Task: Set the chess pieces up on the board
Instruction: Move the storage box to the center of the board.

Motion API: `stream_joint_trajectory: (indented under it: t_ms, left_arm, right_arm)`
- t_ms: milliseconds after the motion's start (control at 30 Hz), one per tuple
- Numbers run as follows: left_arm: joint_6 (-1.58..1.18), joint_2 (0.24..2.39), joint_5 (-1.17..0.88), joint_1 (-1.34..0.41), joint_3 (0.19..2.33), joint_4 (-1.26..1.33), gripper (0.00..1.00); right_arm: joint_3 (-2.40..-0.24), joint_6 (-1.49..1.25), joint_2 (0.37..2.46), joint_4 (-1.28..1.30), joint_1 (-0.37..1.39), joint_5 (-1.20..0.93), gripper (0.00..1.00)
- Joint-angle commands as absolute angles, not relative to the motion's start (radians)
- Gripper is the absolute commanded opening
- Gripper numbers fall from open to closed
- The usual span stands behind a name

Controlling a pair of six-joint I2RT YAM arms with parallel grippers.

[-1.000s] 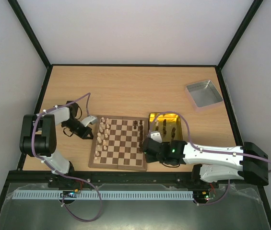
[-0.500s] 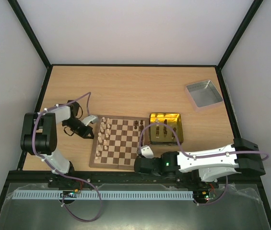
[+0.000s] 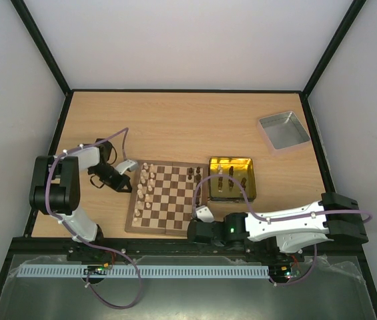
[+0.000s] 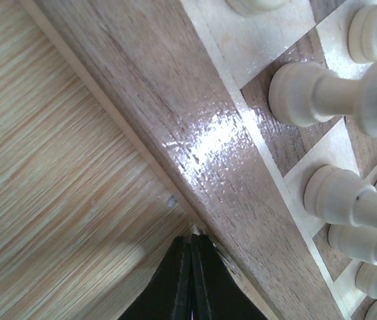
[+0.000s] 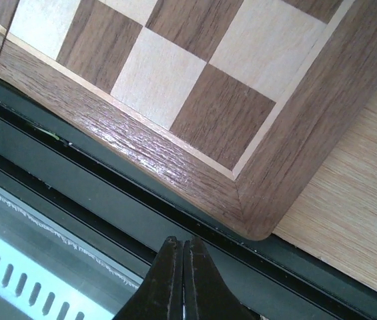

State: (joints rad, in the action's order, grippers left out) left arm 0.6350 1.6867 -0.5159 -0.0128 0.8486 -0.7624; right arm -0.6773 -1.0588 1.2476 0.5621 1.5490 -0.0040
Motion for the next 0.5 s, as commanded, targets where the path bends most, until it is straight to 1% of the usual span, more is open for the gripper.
stream_joint_trajectory:
  t_ms: [0,467]
  left_arm:
    - [0.622,1.724,-0.486,-0.034,0.848,-0.731,0.02]
    - [0.614,1.738,-0.489,-0.041,0.853,-0.720,0.02]
  right_arm:
    - [-0.655,-1.051,1.251,0.548,1.557,-0.012,0.02]
    - [-0.607,-1.023,1.317,0.495,1.530,-0.026,0.02]
